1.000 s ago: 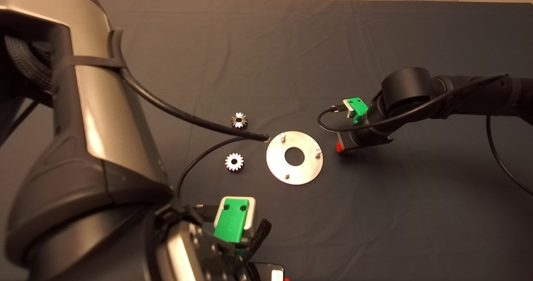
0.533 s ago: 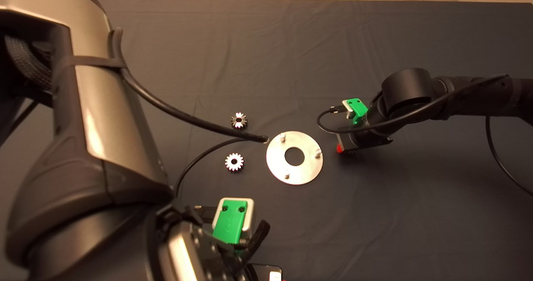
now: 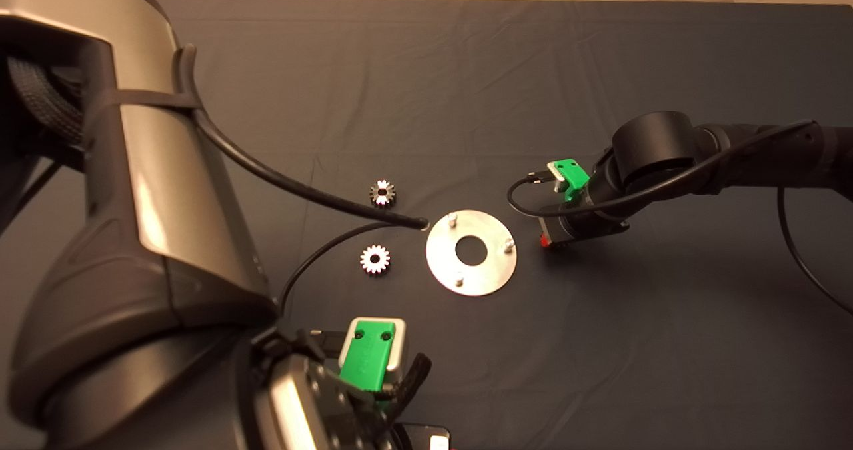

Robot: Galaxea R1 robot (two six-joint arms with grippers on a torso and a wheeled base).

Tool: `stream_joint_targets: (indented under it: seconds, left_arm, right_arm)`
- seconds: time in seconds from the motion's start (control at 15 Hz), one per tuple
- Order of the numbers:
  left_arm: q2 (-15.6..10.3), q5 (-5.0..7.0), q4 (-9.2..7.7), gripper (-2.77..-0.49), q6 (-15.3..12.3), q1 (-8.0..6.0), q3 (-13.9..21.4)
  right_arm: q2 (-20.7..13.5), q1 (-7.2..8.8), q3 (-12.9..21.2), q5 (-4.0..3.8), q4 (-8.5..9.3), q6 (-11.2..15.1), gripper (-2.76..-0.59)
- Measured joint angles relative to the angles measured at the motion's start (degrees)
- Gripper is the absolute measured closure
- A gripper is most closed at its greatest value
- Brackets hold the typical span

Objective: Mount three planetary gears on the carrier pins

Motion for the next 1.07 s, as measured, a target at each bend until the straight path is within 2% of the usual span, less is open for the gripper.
stream_joint_targets:
  seconds: [0.33, 1.07]
  left_arm:
    - [0.0, 0.00, -0.16, -2.34, 0.0, 0.13, 0.0]
    - [0.0, 0.00, -0.21, -2.34, 0.0, 0.15, 0.0]
  right_arm:
    - [-0.1, -1.21, 0.1, -0.03, -0.02, 0.0, -1.23]
    - [-0.1, -1.23, -1.1, -0.01, -0.57, -0.3, -1.23]
